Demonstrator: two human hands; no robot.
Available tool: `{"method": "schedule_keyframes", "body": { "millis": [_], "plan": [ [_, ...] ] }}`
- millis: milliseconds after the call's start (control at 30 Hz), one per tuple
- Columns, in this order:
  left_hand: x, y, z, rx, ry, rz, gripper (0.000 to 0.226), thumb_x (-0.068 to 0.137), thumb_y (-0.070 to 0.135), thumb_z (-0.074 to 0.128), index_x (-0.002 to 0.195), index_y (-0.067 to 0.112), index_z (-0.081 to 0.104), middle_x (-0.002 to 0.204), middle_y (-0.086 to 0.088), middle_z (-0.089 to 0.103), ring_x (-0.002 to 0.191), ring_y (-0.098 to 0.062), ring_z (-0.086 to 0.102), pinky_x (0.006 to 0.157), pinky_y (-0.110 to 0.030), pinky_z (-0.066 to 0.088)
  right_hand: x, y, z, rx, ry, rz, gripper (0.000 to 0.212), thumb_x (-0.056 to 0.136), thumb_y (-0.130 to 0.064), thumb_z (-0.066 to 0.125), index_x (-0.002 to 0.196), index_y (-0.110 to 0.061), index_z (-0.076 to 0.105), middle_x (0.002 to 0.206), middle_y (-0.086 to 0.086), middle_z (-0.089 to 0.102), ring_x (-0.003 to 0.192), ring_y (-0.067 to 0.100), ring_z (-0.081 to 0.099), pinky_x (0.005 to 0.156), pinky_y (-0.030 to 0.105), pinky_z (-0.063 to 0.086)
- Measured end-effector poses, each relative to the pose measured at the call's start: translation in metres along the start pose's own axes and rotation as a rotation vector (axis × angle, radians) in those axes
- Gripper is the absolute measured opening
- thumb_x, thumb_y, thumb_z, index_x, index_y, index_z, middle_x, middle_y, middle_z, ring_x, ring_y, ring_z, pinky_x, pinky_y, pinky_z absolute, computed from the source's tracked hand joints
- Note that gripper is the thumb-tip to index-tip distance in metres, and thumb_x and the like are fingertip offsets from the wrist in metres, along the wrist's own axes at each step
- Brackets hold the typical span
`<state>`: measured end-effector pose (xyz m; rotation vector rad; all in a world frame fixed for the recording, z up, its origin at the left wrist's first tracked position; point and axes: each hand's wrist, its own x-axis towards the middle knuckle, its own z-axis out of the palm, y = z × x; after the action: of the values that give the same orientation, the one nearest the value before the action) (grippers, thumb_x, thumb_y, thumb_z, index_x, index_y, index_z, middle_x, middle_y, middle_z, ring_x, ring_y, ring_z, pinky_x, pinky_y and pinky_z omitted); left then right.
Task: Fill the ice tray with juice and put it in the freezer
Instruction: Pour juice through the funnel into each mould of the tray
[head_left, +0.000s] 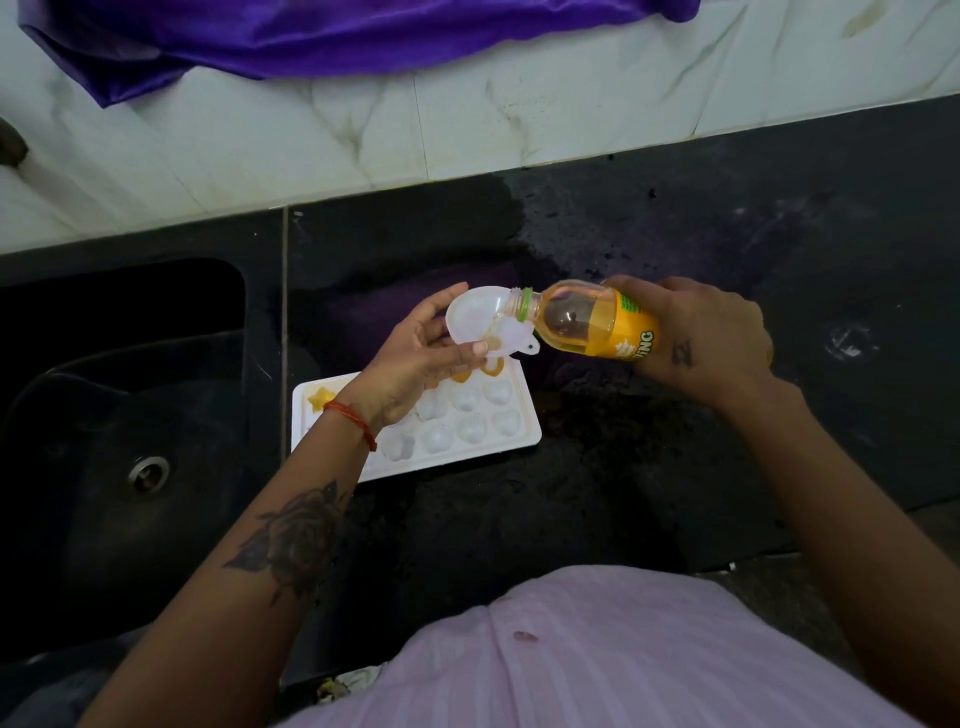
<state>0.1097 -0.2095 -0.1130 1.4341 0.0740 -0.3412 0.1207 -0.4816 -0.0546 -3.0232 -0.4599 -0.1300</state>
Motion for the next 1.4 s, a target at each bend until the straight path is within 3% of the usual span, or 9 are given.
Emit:
{"method": "schedule_keyframes", "body": {
  "millis": [400, 667, 933, 1100, 1200, 1400],
  "plan": [
    [-0.023, 0.012, -0.021, -0.198, 0.053, 0.068, 0.067, 0.069, 0.001, 0.075, 0.126, 0.026, 0.051, 0.120, -0.003, 0.062, 0.105, -0.024, 0.067, 0.077, -0.033, 0.058, 0.004, -0.028, -0.006, 0.222, -0.003, -0.027, 0.088, 0.055, -0.034, 0.084, 0.133, -0.035, 0.042, 0.108, 0.007, 0.066, 0.096, 0.032, 0.061, 0.075, 0.038, 0.049],
    [-0.081, 0.012, -0.075, -0.228, 0.168, 0.098, 0.069, 0.066, -0.002, 0.071, 0.127, 0.022, 0.052, 0.117, -0.002, 0.064, 0.107, -0.024, 0.066, 0.074, -0.031, 0.058, 0.013, -0.080, -0.002, 0.380, -0.002, -0.172, 0.083, 0.054, -0.040, 0.080, 0.127, -0.038, 0.039, 0.103, -0.002, 0.065, 0.089, 0.025, 0.062, 0.070, 0.035, 0.045],
    [-0.121, 0.002, -0.109, -0.279, 0.246, 0.041, 0.071, 0.063, -0.012, 0.069, 0.125, 0.019, 0.054, 0.122, -0.005, 0.059, 0.103, -0.025, 0.067, 0.070, -0.033, 0.059, 0.017, -0.122, 0.008, 0.337, -0.060, -0.286, 0.086, 0.052, -0.036, 0.078, 0.129, -0.036, 0.040, 0.100, -0.002, 0.065, 0.085, 0.024, 0.061, 0.065, 0.029, 0.038],
    [-0.127, 0.000, -0.115, -0.284, 0.304, -0.009, 0.060, 0.063, -0.003, 0.068, 0.118, 0.017, 0.057, 0.126, -0.010, 0.057, 0.099, -0.024, 0.069, 0.068, -0.031, 0.059, 0.017, -0.135, 0.012, 0.277, -0.106, -0.311, 0.087, 0.056, -0.036, 0.076, 0.133, -0.036, 0.036, 0.105, -0.003, 0.063, 0.090, 0.024, 0.060, 0.073, 0.036, 0.047],
    [-0.127, 0.000, -0.118, -0.270, 0.301, -0.042, 0.050, 0.073, -0.004, 0.062, 0.119, 0.018, 0.059, 0.129, -0.010, 0.055, 0.102, -0.024, 0.068, 0.071, -0.032, 0.058, 0.016, -0.138, 0.014, 0.219, -0.096, -0.331, 0.085, 0.059, -0.034, 0.076, 0.134, -0.036, 0.036, 0.105, -0.001, 0.062, 0.090, 0.026, 0.061, 0.072, 0.034, 0.046],
    [-0.126, 0.003, -0.118, -0.233, 0.317, -0.059, 0.036, 0.090, -0.001, 0.050, 0.116, 0.020, 0.062, 0.116, -0.005, 0.064, 0.097, -0.020, 0.069, 0.068, -0.031, 0.058, 0.016, -0.138, 0.018, 0.109, -0.067, -0.361, 0.081, 0.066, -0.034, 0.074, 0.137, -0.037, 0.035, 0.106, 0.001, 0.062, 0.088, 0.027, 0.062, 0.069, 0.033, 0.046]
  ]
}}
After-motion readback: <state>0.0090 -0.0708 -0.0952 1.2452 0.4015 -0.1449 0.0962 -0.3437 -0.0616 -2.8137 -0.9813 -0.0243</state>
